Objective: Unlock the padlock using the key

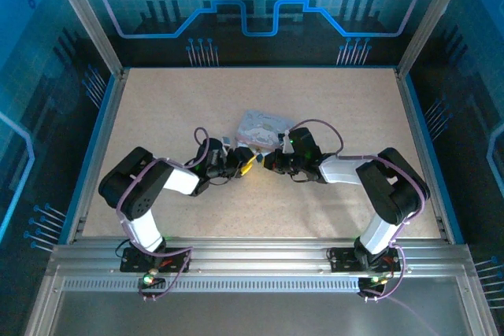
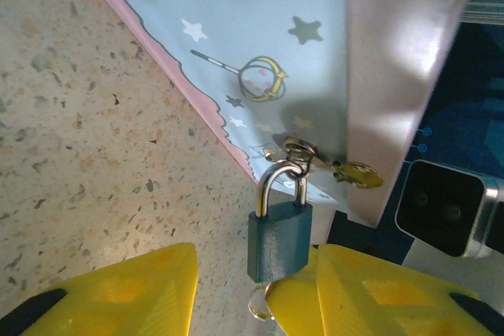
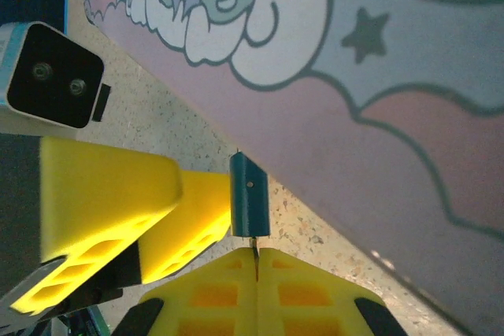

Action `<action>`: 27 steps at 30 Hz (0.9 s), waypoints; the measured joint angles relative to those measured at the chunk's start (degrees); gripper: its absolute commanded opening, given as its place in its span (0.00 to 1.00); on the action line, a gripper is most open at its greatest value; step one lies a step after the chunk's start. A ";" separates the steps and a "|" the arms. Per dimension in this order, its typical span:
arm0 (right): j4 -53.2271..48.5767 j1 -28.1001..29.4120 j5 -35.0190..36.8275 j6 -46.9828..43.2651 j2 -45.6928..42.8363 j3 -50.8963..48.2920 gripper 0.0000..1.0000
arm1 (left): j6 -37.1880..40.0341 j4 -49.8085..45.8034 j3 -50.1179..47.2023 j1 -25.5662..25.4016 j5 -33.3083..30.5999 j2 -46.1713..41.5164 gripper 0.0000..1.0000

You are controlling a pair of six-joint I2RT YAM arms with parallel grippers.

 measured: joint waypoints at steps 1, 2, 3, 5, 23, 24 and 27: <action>0.00 0.04 -0.04 0.13 0.00 0.00 0.00 | -0.48 0.57 0.13 -0.09 0.00 0.39 0.44; 0.02 0.15 0.00 0.24 0.00 0.00 0.00 | -0.79 0.92 0.33 -0.22 0.00 0.70 0.44; 0.04 0.24 0.00 0.44 0.00 0.00 0.00 | -0.94 1.42 0.55 -0.35 0.02 1.11 0.43; 0.04 0.31 -0.02 0.66 0.00 0.00 0.00 | -1.38 2.51 0.96 -0.66 0.04 1.90 0.43; 0.26 0.37 0.17 2.38 0.00 -0.04 0.00 | -5.25 8.37 1.92 -1.81 0.15 6.16 0.24; 0.26 0.35 0.17 2.47 0.00 -0.04 0.00 | -5.25 8.35 1.92 -1.81 0.13 6.16 0.23; 0.28 0.35 0.22 2.69 0.00 -0.04 0.01 | -5.25 8.35 1.92 -1.79 0.00 6.21 0.18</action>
